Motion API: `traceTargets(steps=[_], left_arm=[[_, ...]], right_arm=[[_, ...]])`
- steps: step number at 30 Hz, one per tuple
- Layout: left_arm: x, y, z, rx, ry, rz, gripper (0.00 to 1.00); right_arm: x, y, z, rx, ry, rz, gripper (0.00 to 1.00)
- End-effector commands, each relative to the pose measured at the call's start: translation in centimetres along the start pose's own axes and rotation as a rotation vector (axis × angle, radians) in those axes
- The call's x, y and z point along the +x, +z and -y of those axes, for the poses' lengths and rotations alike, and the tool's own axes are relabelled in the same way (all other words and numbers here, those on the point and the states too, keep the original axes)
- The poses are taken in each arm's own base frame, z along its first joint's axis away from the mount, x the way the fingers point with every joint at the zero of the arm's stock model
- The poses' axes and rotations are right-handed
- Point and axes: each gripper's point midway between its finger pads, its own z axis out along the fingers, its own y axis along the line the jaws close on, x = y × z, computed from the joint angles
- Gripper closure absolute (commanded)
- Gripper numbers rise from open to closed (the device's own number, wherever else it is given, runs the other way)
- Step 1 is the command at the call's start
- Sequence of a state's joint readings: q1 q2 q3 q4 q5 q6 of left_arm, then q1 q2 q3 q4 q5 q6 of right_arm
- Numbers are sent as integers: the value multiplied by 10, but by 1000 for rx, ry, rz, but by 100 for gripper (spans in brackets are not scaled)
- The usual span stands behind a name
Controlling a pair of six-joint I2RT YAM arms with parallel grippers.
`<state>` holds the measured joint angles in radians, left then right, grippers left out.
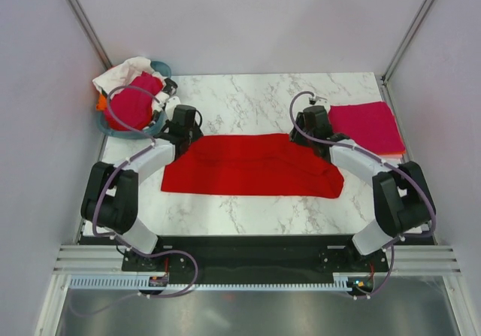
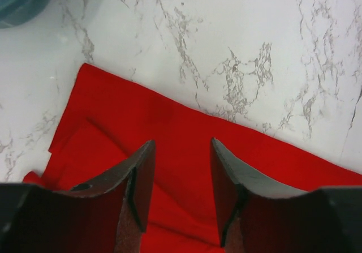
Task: Fold and stack the t-shirts
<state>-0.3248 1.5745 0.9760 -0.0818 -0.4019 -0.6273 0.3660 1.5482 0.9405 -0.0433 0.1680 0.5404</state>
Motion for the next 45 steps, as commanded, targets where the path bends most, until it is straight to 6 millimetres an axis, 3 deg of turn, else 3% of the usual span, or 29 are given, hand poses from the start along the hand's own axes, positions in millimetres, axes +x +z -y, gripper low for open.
traceTargets(steps=[1, 3, 5, 6, 7, 9, 10, 12, 13, 14, 21, 25, 33, 45], left_arm=[[-1, 7, 15, 33, 6, -25, 51], [3, 11, 15, 32, 10, -43, 54], [11, 17, 16, 34, 7, -69, 57], [14, 19, 19, 41, 8, -79, 58], [16, 21, 20, 47, 7, -91, 60], [24, 24, 24, 66, 2, -122, 64], [26, 24, 24, 70, 1, -129, 67], [28, 25, 25, 75, -4, -137, 71], [30, 25, 25, 74, -5, -140, 71], [31, 24, 25, 75, -4, -145, 71], [37, 29, 29, 87, -2, -169, 72], [50, 34, 31, 100, 23, -215, 93], [77, 34, 1, -1, 17, -270, 98], [82, 8, -38, -94, -2, -223, 98]], right_arm=[[-6, 6, -51, -128, -57, -25, 55], [13, 13, -73, -181, -78, -82, 57], [18, 16, -95, -241, -72, -109, 63], [32, 21, -106, -269, -67, -151, 71], [31, 22, -118, -303, -63, -153, 76], [53, 29, -135, -337, -79, -207, 89], [52, 31, -146, -353, -80, -209, 92], [73, 39, -154, -354, -109, -255, 100], [73, 41, -158, -352, -119, -261, 100], [84, 50, -155, -332, -127, -289, 100], [115, 71, -149, -283, -167, -356, 100], [123, 77, -147, -269, -180, -374, 100], [128, 82, -140, -241, -189, -374, 100], [134, 85, -131, -207, -182, -381, 100]])
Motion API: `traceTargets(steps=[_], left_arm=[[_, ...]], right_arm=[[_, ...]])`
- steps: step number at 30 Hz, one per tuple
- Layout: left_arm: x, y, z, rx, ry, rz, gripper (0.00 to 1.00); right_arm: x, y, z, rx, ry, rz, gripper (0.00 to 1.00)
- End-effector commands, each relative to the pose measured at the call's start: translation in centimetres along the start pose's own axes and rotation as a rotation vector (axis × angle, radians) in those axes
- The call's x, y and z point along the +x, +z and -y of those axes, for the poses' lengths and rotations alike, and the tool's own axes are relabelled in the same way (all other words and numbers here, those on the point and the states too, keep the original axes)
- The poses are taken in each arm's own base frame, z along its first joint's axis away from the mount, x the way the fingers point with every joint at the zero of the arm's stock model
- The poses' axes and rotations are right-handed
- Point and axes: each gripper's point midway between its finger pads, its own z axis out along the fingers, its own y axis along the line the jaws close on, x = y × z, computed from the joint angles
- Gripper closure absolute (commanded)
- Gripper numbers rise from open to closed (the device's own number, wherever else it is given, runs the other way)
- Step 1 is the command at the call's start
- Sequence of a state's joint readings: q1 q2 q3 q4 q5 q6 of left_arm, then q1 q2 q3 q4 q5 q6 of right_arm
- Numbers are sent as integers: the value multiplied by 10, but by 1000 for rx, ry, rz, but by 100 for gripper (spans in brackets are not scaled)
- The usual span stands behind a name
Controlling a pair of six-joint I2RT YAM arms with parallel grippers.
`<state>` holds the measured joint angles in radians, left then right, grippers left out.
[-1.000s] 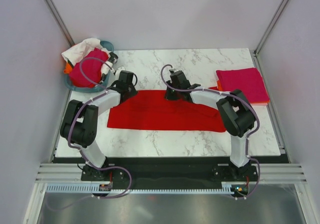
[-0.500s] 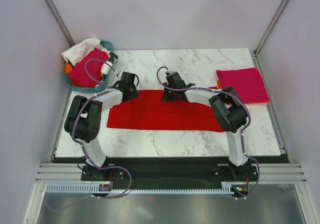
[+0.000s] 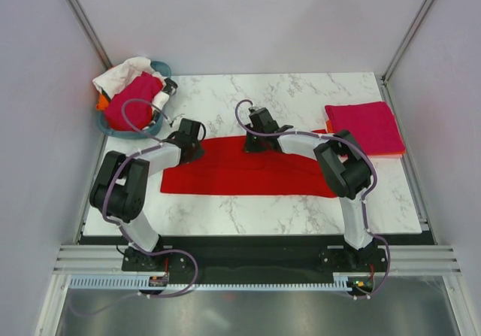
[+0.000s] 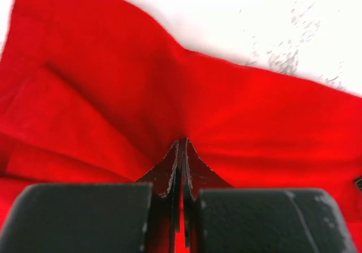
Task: Fold and stack the t-shirts
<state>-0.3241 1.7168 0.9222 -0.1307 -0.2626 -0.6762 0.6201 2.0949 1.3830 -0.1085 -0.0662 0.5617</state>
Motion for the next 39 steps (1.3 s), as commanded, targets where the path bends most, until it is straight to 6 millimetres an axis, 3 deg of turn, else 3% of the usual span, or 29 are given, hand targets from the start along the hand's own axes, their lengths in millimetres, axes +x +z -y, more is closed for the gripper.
traceTargets(steps=[1, 8, 13, 18, 21, 23, 27, 30, 31, 37, 39], left_arm=[[-4, -15, -19, -63, -45, 47, 98], [-8, -36, -41, -112, -79, 115, 98], [-4, -41, -55, -145, -77, 106, 98], [-6, -55, -91, -228, -199, 152, 98], [-18, -61, -76, -145, -198, 181, 98], [-28, -65, -58, -77, -180, 171, 98], [-44, -71, -29, 20, -144, 174, 98], [-53, -65, -12, 55, -114, 165, 98], [-48, -54, -12, 36, -102, 136, 98], [-54, -25, 6, 34, -100, 74, 98], [-55, -18, 16, 58, -97, 52, 98]], right_arm=[[15, 11, 16, 70, -7, -31, 100], [15, 12, 19, 85, 4, -29, 100], [17, 12, 20, 87, 6, -32, 100], [15, 11, 19, 83, 13, -26, 100], [11, 6, 16, 73, -6, -11, 100], [0, -3, 15, 81, -22, 24, 88], [-19, -25, 7, 65, -41, 92, 75], [-33, -44, 6, 84, -53, 142, 68], [-41, -54, 5, 90, -57, 170, 66], [-57, -89, 38, 212, -61, 227, 55], [-57, -97, 67, 272, -35, 221, 52]])
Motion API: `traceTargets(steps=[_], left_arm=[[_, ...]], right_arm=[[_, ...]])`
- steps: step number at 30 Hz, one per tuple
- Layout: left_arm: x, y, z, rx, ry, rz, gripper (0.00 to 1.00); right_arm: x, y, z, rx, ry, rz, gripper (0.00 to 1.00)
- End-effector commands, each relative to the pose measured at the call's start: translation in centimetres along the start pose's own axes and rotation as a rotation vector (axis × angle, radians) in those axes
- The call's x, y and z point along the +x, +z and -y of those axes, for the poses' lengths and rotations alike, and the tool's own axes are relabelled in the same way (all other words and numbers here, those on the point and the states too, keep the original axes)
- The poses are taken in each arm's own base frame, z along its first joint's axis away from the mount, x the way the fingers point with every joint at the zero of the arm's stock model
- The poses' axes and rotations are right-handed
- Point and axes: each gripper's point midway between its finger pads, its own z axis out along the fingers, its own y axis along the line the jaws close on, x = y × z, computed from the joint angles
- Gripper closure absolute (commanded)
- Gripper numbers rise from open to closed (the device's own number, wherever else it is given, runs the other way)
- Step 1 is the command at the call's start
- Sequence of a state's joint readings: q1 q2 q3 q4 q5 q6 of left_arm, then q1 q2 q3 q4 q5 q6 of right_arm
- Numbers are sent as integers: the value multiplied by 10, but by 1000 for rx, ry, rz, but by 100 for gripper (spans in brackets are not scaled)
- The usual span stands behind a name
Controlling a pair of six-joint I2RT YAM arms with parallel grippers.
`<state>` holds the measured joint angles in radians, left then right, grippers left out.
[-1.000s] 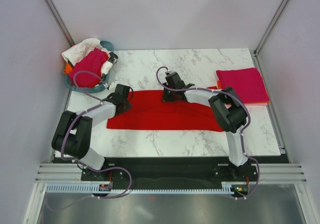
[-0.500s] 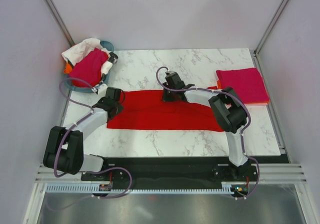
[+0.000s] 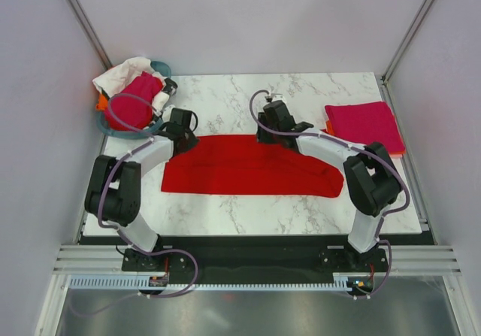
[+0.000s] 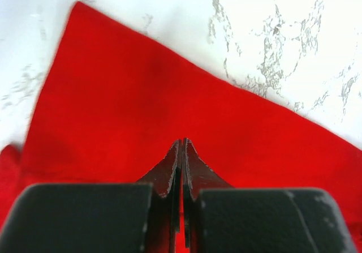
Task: Fold and stack the t-shirts
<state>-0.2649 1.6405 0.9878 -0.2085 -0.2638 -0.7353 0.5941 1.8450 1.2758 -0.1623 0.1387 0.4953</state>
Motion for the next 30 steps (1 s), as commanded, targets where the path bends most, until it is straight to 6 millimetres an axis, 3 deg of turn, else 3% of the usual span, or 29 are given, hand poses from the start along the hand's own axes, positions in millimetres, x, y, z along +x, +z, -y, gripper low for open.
traceTargets(steps=[1, 5, 8, 13, 17, 24, 30], left_arm=[[-5, 4, 24, 80, 16, -33, 98], [1, 3, 59, 183, 38, -74, 98], [10, -2, 88, 262, 53, -115, 98], [27, -14, 126, 350, 107, -136, 98], [47, -17, 142, 381, 160, -161, 98], [60, -10, 140, 379, 194, -191, 98], [68, 1, 134, 347, 225, -213, 98]], right_arm=[[-16, -21, 55, 144, 8, 41, 50], [-26, -32, 119, 259, 84, 61, 47], [-31, -35, 153, 347, 104, 72, 45], [-24, -17, 179, 417, 111, 25, 44], [-17, -9, 178, 393, 110, -8, 46], [-1, -6, 169, 328, 116, -55, 46], [6, -14, 160, 277, 129, -57, 65]])
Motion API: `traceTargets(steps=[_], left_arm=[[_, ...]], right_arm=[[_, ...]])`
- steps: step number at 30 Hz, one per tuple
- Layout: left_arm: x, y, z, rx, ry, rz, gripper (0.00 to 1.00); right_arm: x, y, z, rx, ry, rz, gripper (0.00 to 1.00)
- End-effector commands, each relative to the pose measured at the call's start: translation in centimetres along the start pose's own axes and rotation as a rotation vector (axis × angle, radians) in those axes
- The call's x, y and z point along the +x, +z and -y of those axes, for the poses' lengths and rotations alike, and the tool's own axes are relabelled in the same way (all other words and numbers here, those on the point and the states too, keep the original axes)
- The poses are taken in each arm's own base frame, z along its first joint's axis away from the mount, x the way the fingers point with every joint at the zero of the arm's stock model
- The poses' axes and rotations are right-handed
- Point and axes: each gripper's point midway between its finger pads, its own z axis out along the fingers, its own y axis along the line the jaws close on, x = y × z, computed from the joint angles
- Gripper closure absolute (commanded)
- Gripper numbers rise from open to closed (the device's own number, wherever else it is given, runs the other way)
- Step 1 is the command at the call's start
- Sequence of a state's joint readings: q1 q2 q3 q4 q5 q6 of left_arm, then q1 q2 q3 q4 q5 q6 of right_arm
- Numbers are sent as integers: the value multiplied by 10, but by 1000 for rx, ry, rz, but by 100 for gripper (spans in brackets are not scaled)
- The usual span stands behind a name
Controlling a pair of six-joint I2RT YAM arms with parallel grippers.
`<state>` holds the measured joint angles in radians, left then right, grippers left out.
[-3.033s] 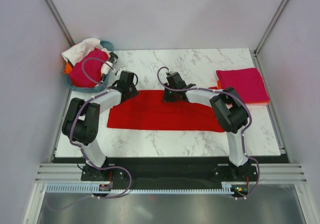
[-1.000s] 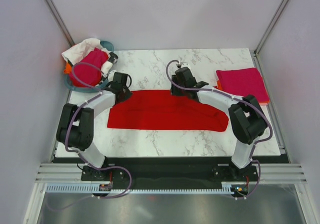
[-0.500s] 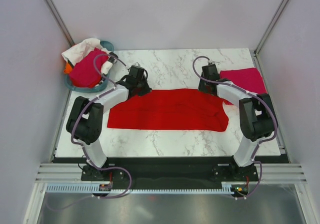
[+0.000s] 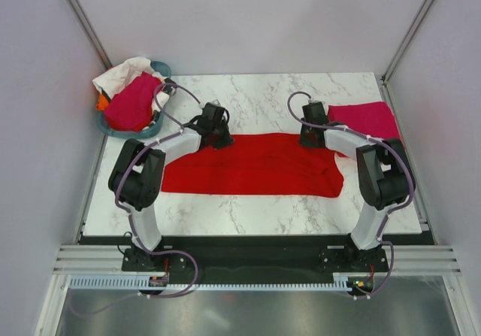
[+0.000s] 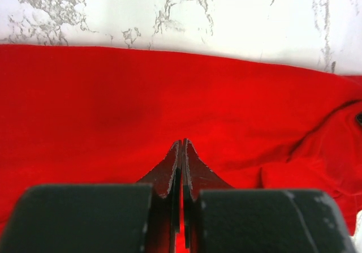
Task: Fold and stack the t-shirts
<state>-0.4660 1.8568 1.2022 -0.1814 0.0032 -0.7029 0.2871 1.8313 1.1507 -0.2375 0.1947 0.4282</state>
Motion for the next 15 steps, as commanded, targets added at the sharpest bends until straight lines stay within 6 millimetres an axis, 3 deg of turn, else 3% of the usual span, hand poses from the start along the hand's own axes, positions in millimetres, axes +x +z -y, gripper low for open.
traceTargets(steps=[1, 3, 4, 6, 10, 15], left_arm=[[-11, 6, 5, 8, 52, 11, 98], [-8, 9, 3, -2, 57, 0, 98], [-8, 10, 3, -4, 61, -3, 98], [-8, 10, 3, -6, 61, -3, 98], [-8, 9, 3, -3, 67, -2, 98], [-6, 10, 2, -3, 79, -9, 98]], right_arm=[[-1, -15, -11, -81, 5, 9, 73], [3, -21, -15, -109, 7, -1, 81], [5, -22, -17, -124, 7, -6, 91], [10, -30, -22, -171, 12, -17, 98], [18, -47, -26, -219, 11, -14, 100], [44, -72, -43, -367, 16, -78, 100]])
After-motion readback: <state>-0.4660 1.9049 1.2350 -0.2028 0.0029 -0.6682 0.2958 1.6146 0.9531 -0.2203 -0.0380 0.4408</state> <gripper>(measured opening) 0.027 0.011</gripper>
